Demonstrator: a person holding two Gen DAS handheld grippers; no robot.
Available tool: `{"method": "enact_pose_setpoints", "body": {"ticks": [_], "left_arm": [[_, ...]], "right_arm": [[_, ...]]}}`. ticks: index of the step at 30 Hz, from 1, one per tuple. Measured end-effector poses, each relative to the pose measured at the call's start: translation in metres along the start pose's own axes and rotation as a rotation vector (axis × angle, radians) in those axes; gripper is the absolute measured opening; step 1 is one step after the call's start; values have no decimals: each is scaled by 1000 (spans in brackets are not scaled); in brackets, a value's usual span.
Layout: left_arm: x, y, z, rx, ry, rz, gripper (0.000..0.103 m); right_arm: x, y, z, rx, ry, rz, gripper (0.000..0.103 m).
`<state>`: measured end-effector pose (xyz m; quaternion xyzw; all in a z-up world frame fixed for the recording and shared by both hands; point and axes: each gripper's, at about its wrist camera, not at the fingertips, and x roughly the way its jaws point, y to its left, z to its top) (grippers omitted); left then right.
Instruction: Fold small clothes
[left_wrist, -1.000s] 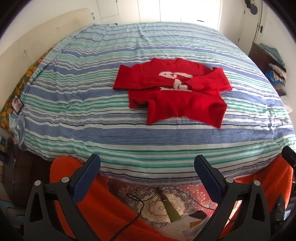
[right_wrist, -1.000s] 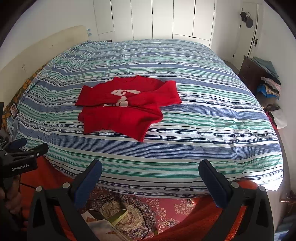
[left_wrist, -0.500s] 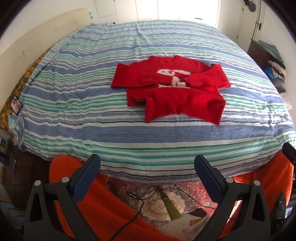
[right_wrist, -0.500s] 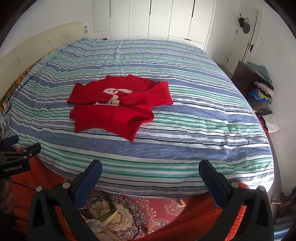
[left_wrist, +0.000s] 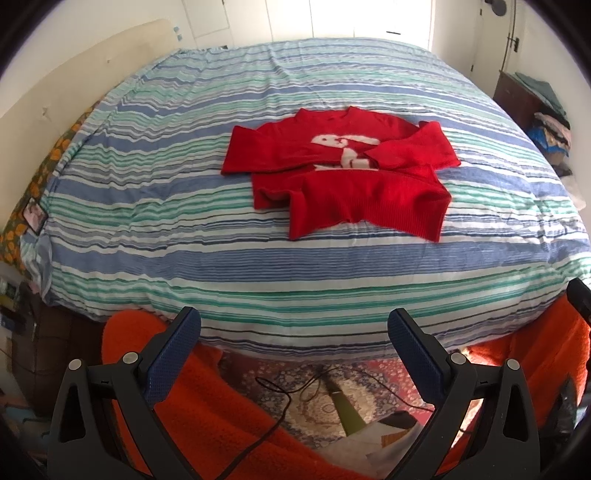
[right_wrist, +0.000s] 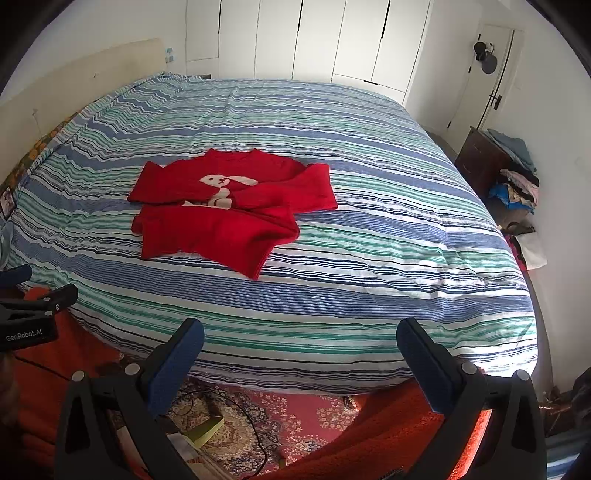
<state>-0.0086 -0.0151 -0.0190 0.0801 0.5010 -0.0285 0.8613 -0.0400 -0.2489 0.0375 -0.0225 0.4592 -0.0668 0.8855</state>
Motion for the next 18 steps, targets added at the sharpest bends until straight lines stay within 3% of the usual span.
{"method": "enact_pose_setpoints", "body": {"ticks": [18], "left_arm": [[5, 0, 1, 8, 16, 8, 101]], "right_arm": [[5, 7, 0, -11, 14, 13, 103]]}}
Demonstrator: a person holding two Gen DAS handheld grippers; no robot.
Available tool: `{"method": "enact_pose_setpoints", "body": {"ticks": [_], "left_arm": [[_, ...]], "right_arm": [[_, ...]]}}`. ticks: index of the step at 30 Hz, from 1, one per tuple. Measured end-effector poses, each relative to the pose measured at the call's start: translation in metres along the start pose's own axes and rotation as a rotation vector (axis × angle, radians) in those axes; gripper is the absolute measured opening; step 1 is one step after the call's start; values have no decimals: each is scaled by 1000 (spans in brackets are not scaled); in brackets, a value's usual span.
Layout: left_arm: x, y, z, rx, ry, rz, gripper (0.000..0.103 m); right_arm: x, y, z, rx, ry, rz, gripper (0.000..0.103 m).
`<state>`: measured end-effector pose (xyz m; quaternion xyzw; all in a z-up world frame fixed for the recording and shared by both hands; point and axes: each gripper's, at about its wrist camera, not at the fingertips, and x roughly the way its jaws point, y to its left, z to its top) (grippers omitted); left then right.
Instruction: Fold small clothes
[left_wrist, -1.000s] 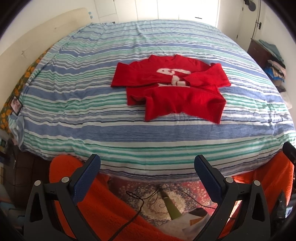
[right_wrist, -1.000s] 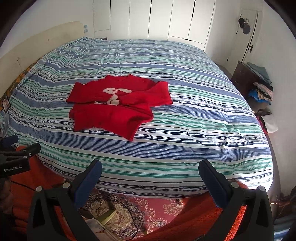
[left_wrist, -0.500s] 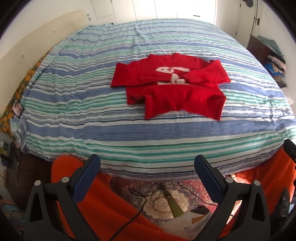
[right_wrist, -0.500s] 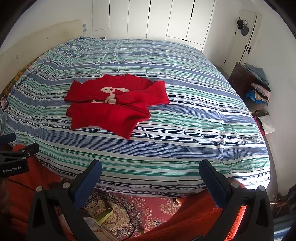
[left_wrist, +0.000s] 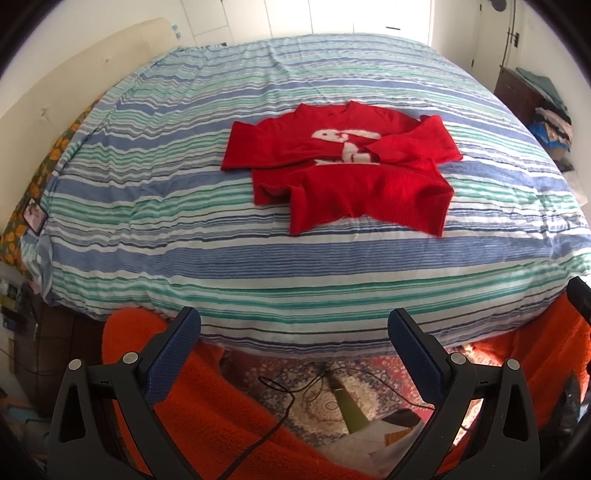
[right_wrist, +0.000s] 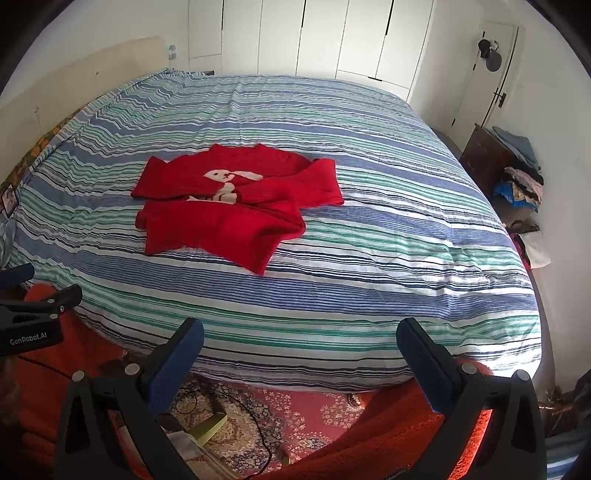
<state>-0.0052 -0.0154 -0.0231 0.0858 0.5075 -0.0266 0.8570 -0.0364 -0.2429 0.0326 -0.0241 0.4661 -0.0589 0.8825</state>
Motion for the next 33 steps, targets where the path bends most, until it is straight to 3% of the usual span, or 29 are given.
{"method": "enact_pose_setpoints", "body": {"ticks": [6, 9, 14, 18, 21, 24, 29, 31, 33], "left_arm": [[3, 1, -2, 2, 8, 0, 102], [18, 15, -2, -51, 53, -25, 102], [51, 60, -3, -234, 93, -135, 102], [107, 83, 3, -297, 110, -305, 101], [159, 83, 17, -349, 180, -403, 99], [187, 77, 37, -360, 157, -452, 97], [216, 63, 68, -315, 92, -418, 97], [232, 56, 73, -300, 116, -384, 88], [245, 55, 76, -298, 148, -387, 61]], "right_arm": [[2, 0, -1, 4, 8, 9, 103], [2, -1, -1, 10, 4, 30, 103], [4, -5, 0, 39, -14, 95, 103], [17, -16, 0, 86, -72, 223, 103], [57, -22, -4, 98, -77, 327, 103], [117, -26, -5, 152, 24, 414, 98], [195, -33, 5, 279, 90, 569, 93], [221, -33, 11, 312, 102, 594, 92], [244, -28, 17, 334, 116, 609, 83]]}}
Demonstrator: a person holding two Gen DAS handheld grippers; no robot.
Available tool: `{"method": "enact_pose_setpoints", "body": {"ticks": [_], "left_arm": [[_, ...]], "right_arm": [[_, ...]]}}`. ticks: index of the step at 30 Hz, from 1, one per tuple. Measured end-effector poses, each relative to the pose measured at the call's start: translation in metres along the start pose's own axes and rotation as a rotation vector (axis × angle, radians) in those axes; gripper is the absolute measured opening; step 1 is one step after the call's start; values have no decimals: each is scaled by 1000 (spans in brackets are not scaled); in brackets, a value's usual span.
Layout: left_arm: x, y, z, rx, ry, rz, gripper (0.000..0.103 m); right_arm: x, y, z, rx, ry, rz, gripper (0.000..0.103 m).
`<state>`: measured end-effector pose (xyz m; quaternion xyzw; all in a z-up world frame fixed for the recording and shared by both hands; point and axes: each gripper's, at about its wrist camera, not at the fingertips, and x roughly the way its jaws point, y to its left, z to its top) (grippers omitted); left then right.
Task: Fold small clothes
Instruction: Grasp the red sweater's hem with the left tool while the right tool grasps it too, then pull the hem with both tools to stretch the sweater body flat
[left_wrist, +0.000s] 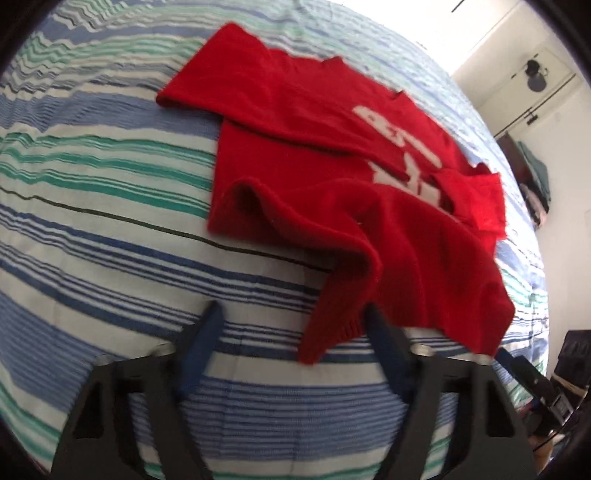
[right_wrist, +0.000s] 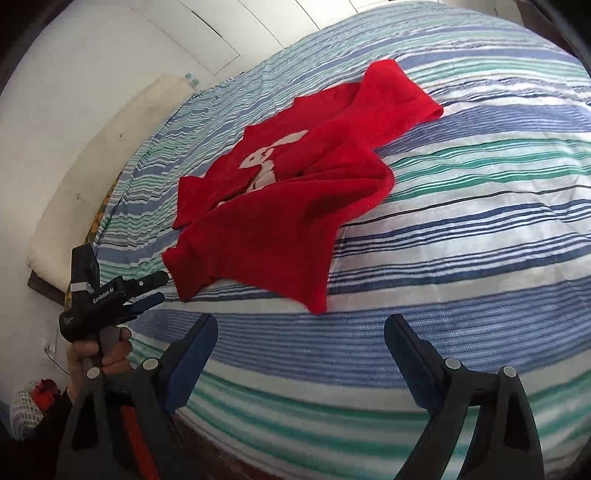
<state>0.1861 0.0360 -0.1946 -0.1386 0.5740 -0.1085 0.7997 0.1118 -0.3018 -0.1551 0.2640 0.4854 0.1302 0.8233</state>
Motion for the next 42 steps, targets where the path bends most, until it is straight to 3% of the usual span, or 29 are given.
{"method": "enact_pose_setpoints", "body": {"ticks": [2, 4, 5, 8, 11, 14, 17, 20, 24, 25, 27, 29, 31, 33, 34, 36, 40, 42], "left_arm": [[4, -1, 7, 0, -2, -3, 51], [5, -4, 11, -9, 12, -32, 23], [6, -4, 12, -22, 33, -53, 4], [-7, -3, 14, -14, 40, -68, 2], [-48, 6, -1, 36, 52, -114, 2], [-83, 12, -27, 107, 104, -109, 2], [-83, 15, -54, 170, 154, -31, 2], [-42, 17, -65, 178, 194, 59, 3], [-31, 32, -67, 47, 154, 22, 7], [-35, 35, -67, 32, 144, 12, 11], [-42, 41, -70, 5, 121, -19, 43], [-41, 42, -72, -19, 109, -50, 47], [-36, 41, -70, -33, 114, -57, 39], [-29, 40, -71, -35, 140, -75, 4], [-26, 38, -72, -30, 150, -63, 3], [-37, 35, -73, -26, 126, -16, 2], [-65, 46, -77, -72, 72, 5, 1], [-62, 49, -79, -66, 68, 68, 1]], "right_arm": [[19, 0, 8, -1, 7, 25, 77], [35, 1, 16, -19, 4, 40, 74], [42, 1, 19, -23, 7, 48, 68], [50, -8, 29, 41, 41, 30, 5], [16, -13, 31, 87, 26, 95, 4], [-29, -9, 21, 69, 60, 143, 4], [-54, -3, 1, 74, 150, 179, 4], [-38, -2, -21, 64, 218, 127, 4], [-1, -7, -41, 57, 228, 2, 5], [0, -7, -43, 64, 212, 0, 5], [-7, -6, -43, 84, 187, 10, 11], [-6, -5, -42, 75, 177, 23, 27], [-1, -6, -36, 72, 176, 28, 31], [5, -6, -34, 83, 180, 39, 31], [8, -5, -35, 79, 186, 55, 31], [7, -7, -36, 52, 206, 20, 4], [-29, 0, -37, 38, 175, -47, 4], [-48, 2, -40, 33, 154, -75, 4]]}}
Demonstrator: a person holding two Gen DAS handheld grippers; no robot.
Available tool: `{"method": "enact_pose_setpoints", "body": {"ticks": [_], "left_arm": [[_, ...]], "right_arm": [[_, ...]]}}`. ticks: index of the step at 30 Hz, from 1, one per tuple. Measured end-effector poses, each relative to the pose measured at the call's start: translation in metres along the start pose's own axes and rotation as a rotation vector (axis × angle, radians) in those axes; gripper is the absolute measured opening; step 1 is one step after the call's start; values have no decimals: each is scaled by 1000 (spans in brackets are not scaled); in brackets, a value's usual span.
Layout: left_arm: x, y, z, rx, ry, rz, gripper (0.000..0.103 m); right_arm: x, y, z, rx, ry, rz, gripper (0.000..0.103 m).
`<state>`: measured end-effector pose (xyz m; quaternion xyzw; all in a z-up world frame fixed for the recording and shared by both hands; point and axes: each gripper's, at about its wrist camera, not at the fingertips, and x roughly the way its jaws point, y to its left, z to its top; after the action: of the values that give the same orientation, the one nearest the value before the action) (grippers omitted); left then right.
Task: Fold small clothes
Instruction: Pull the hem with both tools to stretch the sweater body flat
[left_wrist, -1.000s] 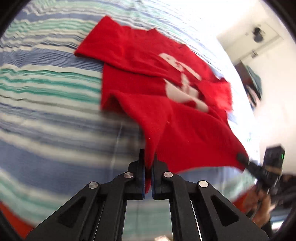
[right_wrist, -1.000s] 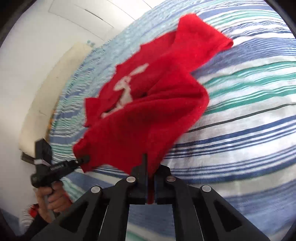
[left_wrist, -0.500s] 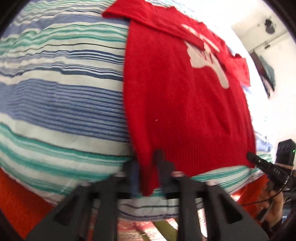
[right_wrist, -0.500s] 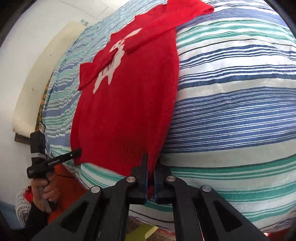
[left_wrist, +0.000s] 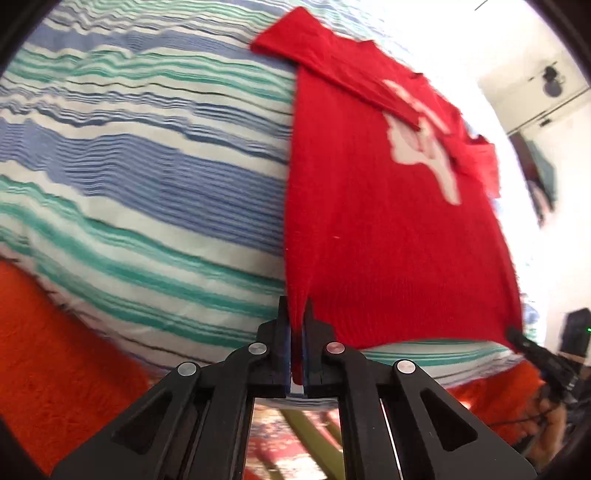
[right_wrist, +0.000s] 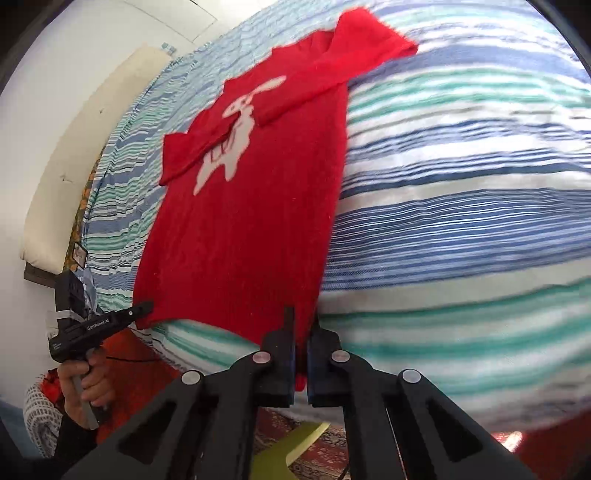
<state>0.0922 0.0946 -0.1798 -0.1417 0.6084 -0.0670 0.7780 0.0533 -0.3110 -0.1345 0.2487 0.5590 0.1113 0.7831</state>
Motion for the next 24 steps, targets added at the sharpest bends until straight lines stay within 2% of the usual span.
{"method": "enact_pose_setpoints", "body": {"ticks": [3, 7, 15, 24], "left_arm": [[24, -4, -1, 24, 28, 99, 1], [25, -15, -1, 76, 16, 150, 1], [40, -26, -1, 105, 16, 192, 2], [39, -26, -5, 118, 8, 212, 2]], "right_arm": [[11, -11, -5, 24, 39, -60, 3], [30, -18, -4, 15, 64, -118, 3], [37, -18, -2, -19, 49, -141, 2], [37, -16, -4, -44, 37, -148, 3]]}}
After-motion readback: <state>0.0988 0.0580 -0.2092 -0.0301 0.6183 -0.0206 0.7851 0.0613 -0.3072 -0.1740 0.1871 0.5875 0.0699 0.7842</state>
